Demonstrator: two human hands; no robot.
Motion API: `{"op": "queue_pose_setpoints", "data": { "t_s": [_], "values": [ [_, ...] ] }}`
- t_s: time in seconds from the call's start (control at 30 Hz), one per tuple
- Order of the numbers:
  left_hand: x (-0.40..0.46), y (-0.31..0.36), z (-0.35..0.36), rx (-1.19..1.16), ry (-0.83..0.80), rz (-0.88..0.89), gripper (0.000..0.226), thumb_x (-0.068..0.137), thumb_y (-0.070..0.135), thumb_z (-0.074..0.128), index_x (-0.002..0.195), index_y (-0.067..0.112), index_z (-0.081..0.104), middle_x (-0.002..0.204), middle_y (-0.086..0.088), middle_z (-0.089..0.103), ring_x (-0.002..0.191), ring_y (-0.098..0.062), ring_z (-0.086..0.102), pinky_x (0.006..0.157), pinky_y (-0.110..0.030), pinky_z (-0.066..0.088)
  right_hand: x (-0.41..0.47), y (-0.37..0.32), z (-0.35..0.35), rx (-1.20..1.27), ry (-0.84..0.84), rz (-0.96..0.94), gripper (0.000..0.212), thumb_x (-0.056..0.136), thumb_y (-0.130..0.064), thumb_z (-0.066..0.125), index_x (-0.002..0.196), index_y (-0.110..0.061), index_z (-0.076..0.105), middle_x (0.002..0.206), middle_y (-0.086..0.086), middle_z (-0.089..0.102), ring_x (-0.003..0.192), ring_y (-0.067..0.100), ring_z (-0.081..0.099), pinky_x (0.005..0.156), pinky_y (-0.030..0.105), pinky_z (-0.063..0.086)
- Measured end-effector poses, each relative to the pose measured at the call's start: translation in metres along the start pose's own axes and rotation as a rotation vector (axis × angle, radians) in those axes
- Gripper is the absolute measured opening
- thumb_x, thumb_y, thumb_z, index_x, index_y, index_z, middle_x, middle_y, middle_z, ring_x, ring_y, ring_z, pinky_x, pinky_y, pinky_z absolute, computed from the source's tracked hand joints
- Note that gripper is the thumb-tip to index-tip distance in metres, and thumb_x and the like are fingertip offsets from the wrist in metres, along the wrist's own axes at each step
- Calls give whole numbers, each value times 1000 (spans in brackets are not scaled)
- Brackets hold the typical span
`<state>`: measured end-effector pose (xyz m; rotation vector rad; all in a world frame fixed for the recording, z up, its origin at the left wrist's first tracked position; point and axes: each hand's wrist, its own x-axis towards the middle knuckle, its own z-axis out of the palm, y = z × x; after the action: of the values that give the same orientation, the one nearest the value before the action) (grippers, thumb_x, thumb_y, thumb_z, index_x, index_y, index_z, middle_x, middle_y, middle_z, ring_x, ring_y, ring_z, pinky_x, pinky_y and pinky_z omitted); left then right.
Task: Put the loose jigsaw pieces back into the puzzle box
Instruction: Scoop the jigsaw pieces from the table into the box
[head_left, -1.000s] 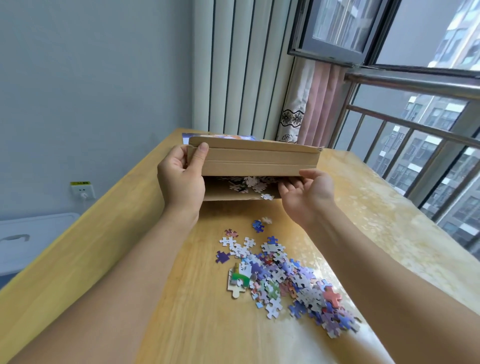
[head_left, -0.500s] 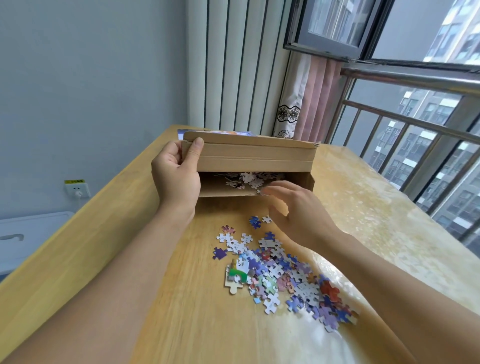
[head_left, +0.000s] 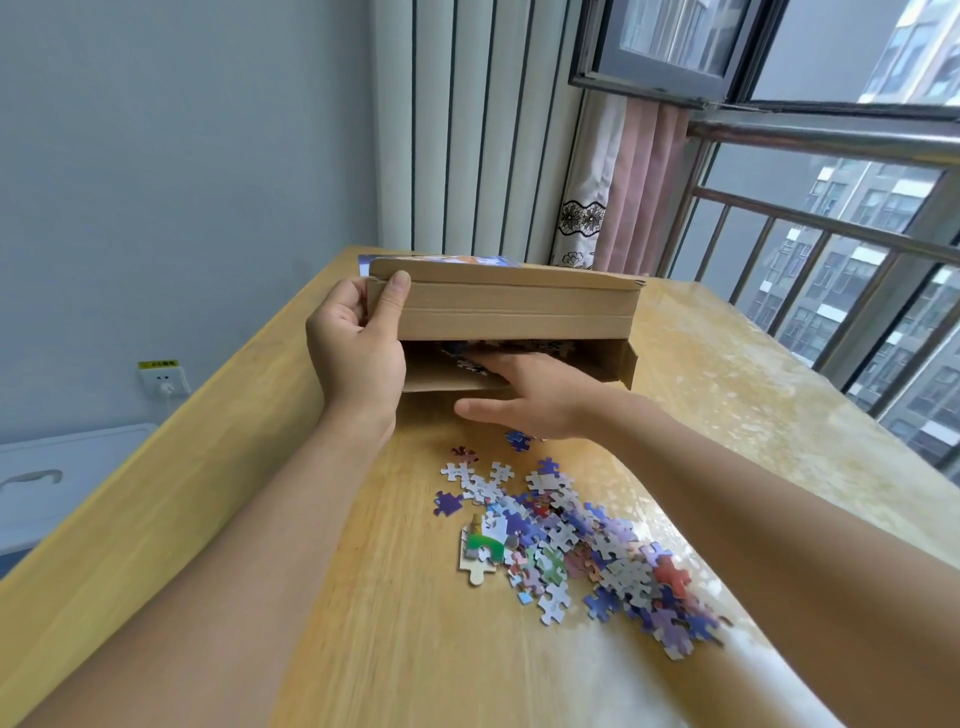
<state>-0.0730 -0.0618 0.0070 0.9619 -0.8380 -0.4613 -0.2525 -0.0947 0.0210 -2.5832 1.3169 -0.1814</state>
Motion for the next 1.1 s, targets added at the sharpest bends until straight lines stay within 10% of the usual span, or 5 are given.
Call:
{"op": "queue_pose_setpoints", "data": {
  "t_s": [0.17,0.3,0.5,0.8,1.1],
  "values": [
    [0,1,-1,-5,-11,-6,21,93,38,71,77,25,67,80,9,73,75,-13,62,57,-31,41,-11,-12,-9,152,111,-167,63,88,-16,62,149,-20,47,148,-1,54,136,14,47,112,26,36],
    [2,0,-1,-8,-11,-2,24,92,39,72,76,22,66,76,8,69,70,-16,54,55,-34,39,-55,8,-7,72,382,-248,30,85,1,51,101,-3,76,93,8,77,87,23,72,79,38,57],
    [4,-3,-3,20,-8,14,50,85,52,71,79,5,56,74,-3,56,67,-23,40,54,-51,39,-75,28,9,57,-114,99,54,104,-30,45,156,-18,34,163,-1,32,148,14,31,120,28,23],
    [0,-2,-2,31,-8,-34,30,90,42,72,69,26,59,72,7,63,69,-18,50,58,-37,38,-66,-17,10,176,-369,-151,117,68,-66,80,159,-42,10,165,-23,8,151,1,11,124,33,17],
    [-2,-3,-4,74,-23,-24,39,90,45,70,73,14,53,71,0,54,66,-24,42,57,-46,41,-72,-20,17,48,-136,-301,48,82,-54,76,124,-34,68,129,-17,60,115,5,58,100,33,48]
  ]
}}
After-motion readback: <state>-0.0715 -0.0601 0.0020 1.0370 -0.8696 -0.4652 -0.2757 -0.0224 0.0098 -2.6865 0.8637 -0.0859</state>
